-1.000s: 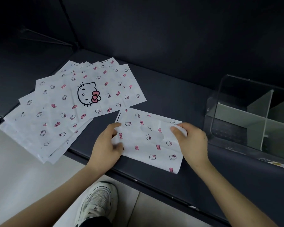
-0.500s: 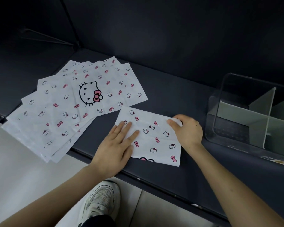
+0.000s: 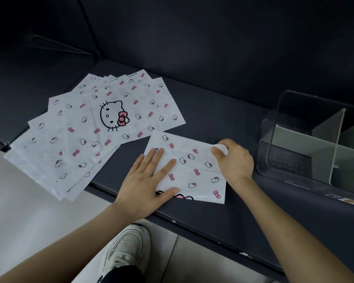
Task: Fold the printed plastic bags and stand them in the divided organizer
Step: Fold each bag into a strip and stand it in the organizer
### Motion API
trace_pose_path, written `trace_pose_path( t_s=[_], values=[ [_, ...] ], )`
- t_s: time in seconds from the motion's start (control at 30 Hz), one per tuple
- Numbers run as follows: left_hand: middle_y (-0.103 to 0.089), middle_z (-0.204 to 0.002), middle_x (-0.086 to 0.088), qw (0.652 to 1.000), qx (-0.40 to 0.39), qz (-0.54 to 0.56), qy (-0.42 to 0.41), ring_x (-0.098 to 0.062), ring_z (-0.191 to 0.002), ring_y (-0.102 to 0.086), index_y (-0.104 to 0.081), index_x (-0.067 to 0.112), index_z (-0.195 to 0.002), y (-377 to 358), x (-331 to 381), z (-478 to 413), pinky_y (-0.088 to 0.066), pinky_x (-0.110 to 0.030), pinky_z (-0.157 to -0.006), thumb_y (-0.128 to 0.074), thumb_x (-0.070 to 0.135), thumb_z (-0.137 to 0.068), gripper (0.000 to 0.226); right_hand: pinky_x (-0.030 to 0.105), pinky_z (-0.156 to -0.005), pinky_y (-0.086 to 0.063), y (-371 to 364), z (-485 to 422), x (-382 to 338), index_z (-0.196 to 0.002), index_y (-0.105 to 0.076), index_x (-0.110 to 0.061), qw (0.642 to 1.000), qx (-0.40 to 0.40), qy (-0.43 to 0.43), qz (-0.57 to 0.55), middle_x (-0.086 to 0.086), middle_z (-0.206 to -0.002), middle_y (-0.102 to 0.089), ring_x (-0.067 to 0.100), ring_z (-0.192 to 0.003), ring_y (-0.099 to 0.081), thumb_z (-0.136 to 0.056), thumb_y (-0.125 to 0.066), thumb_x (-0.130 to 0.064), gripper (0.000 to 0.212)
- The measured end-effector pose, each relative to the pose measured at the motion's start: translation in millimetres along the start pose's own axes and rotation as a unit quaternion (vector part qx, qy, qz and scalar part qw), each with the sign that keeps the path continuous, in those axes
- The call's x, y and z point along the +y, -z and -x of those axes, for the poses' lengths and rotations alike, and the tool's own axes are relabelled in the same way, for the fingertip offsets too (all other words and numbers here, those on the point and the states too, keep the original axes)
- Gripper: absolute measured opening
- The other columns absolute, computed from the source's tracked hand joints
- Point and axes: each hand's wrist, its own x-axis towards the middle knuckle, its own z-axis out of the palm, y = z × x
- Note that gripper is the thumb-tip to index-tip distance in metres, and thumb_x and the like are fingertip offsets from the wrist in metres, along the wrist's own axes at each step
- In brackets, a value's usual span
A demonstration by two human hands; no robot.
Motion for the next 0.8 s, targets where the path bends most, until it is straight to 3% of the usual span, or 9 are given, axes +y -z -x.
trace_pose_path(
  t_s=[0.07,0.13,0.23,0.37,0.47,0.53,0.63,0.73,0.8],
  values=[
    [-0.019,-0.159,-0.008,1.0,0.003,0.006,0.01,-0.023,-0.147,-0.015,-0.032,0.032,-0.149,1,2,0,-0.013,-0.043,-0.116,-0.02,0.076,-0.09,0.075,0.034,-0.068,-0.041,3,11,-2,-0.116,-0.062,-0.018,0.988,0.096,0.068,0.1,0.008,-0.099,-0.066,0.032,-0.085,-0.062,-0.092,-0.051,-0.042,0.036],
    [-0.021,-0.158,-0.008,1.0,0.005,0.013,0.015,-0.024,-0.147,-0.017,-0.033,0.032,-0.148,1,4,-1,-0.014,-0.043,-0.115,-0.02,0.078,-0.088,0.077,0.044,-0.08,-0.043,0,34,-4,-0.115,-0.066,-0.017,0.963,0.157,0.165,0.144,0.01,-0.103,-0.066,0.034,-0.087,-0.062,-0.085,-0.045,-0.049,0.048],
    [-0.023,-0.157,-0.01,1.0,0.011,0.022,0.012,-0.025,-0.146,-0.02,-0.037,0.03,-0.146,0,3,-1,-0.016,-0.044,-0.115,-0.023,0.079,-0.086,0.079,0.061,-0.108,-0.022,-22,70,0,-0.13,-0.059,-0.021,0.951,0.064,0.251,0.167,0.016,-0.133,-0.054,0.037,-0.123,-0.05,-0.085,-0.041,-0.052,0.057],
    [-0.021,-0.158,-0.009,1.0,0.015,0.017,0.011,-0.023,-0.147,-0.017,-0.034,0.031,-0.147,-2,2,0,-0.014,-0.043,-0.117,-0.022,0.079,-0.086,0.079,0.063,-0.109,-0.015,-29,86,30,-0.14,-0.047,-0.026,0.953,-0.009,0.232,0.194,0.021,-0.145,-0.043,0.036,-0.134,-0.041,-0.093,-0.03,-0.054,0.057],
    [-0.019,-0.159,-0.008,1.0,0.01,0.016,0.014,-0.023,-0.147,-0.015,-0.031,0.032,-0.148,-1,3,0,-0.013,-0.043,-0.118,-0.02,0.08,-0.086,0.079,0.062,-0.11,-0.016,-16,90,61,-0.146,-0.03,-0.03,0.956,-0.006,0.215,0.202,0.021,-0.145,-0.042,0.035,-0.136,-0.038,-0.099,-0.015,-0.055,0.056],
    [-0.02,-0.158,-0.009,1.0,0.011,0.019,0.014,-0.024,-0.147,-0.016,-0.033,0.031,-0.148,-1,3,-1,-0.014,-0.044,-0.118,-0.02,0.079,-0.086,0.079,0.061,-0.111,-0.017,-8,93,75,-0.147,-0.024,-0.03,0.955,0.008,0.217,0.2,0.021,-0.145,-0.042,0.035,-0.136,-0.038,-0.098,-0.017,-0.055,0.055],
    [-0.022,-0.157,-0.011,1.0,0.014,0.017,0.011,-0.025,-0.146,-0.019,-0.035,0.029,-0.147,-1,4,-1,-0.015,-0.044,-0.118,-0.02,0.078,-0.087,0.079,0.058,-0.111,-0.021,0,92,73,-0.14,-0.04,-0.025,0.94,0.06,0.296,0.156,0.019,-0.141,-0.048,0.036,-0.131,-0.044,-0.098,-0.029,-0.051,0.05],
    [-0.023,-0.157,-0.011,1.0,0.013,0.013,0.009,-0.026,-0.146,-0.02,-0.036,0.028,-0.147,0,4,-2,-0.015,-0.044,-0.118,-0.019,0.079,-0.087,0.08,0.054,-0.11,-0.029,-4,88,59,-0.111,-0.069,-0.017,0.897,0.078,0.422,0.109,0.009,-0.125,-0.063,0.029,-0.121,-0.055,-0.091,-0.05,-0.043,0.038],
    [-0.025,-0.157,-0.011,1.0,0.012,0.019,0.007,-0.026,-0.146,-0.021,-0.038,0.027,-0.146,-1,3,-1,-0.017,-0.045,-0.118,-0.02,0.078,-0.087,0.081,0.048,-0.11,-0.031,-12,84,56,-0.093,-0.073,-0.015,0.867,0.08,0.478,0.12,0.003,-0.112,-0.069,0.023,-0.109,-0.063,-0.09,-0.054,-0.033,0.026]
  ],
)
